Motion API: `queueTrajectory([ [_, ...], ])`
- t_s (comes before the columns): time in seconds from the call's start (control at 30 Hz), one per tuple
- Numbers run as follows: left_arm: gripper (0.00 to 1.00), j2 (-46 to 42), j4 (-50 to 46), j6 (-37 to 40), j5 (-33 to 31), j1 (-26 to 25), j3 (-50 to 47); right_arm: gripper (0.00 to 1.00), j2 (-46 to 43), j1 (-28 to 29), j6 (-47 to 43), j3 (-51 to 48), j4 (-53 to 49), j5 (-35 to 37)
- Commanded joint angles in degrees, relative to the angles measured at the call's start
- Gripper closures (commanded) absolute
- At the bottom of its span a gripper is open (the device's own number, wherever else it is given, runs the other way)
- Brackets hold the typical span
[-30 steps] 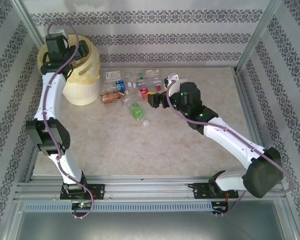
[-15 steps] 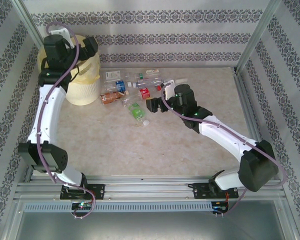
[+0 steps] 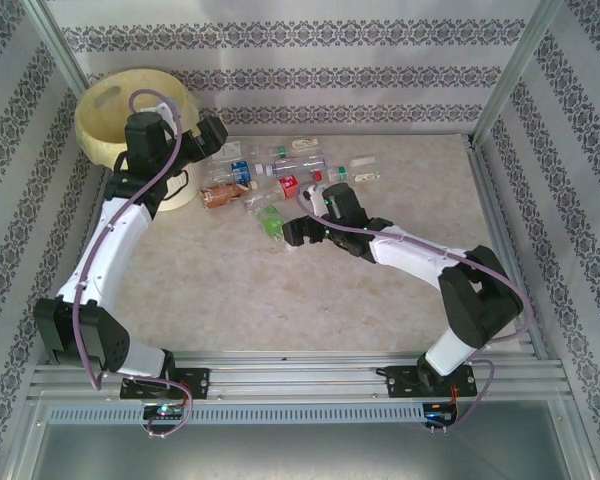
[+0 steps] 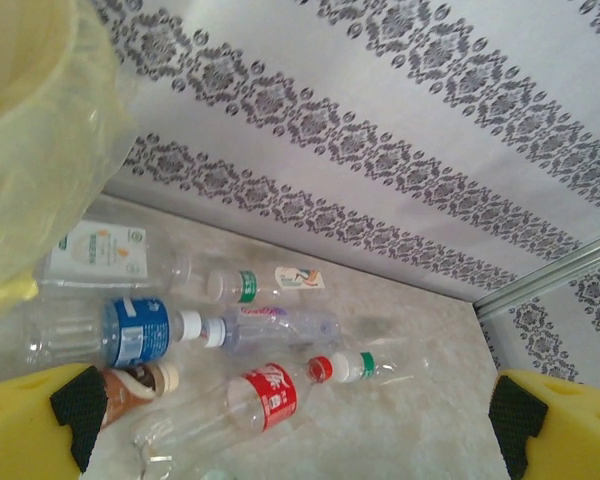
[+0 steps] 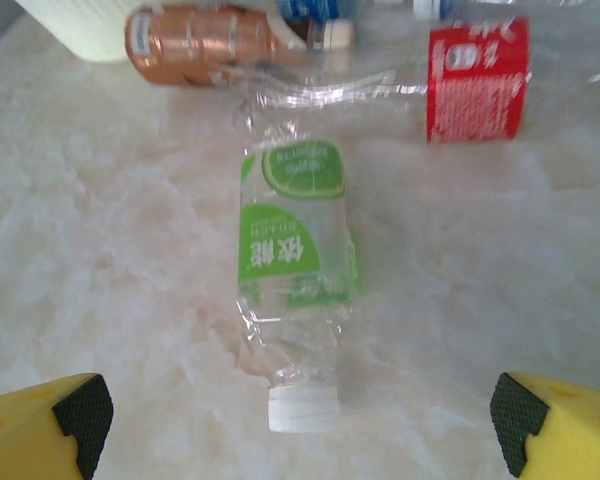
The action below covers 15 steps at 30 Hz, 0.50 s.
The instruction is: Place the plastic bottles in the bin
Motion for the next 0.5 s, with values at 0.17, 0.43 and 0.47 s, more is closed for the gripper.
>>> queueTrajectory([
  [0.17,0.0,-7.43,0.67,-2.19,-4.98,-0.01,-5.37,0.02,10.23,2.2,-1.92,7.18,-0.27,-1.21],
  [0.43,0.0,-10.92,-3.34,-1.07,-8.98,0.05,-8.93,0.02,18.33,5.9,-6.58,13.64,-3.82,8.01],
  [0.47,0.0,-11.02,-3.81,-1.06,-9.27,0.05,-9.16,0.03,19.37,5.99,-6.77,14.5,-4.38,8.83],
])
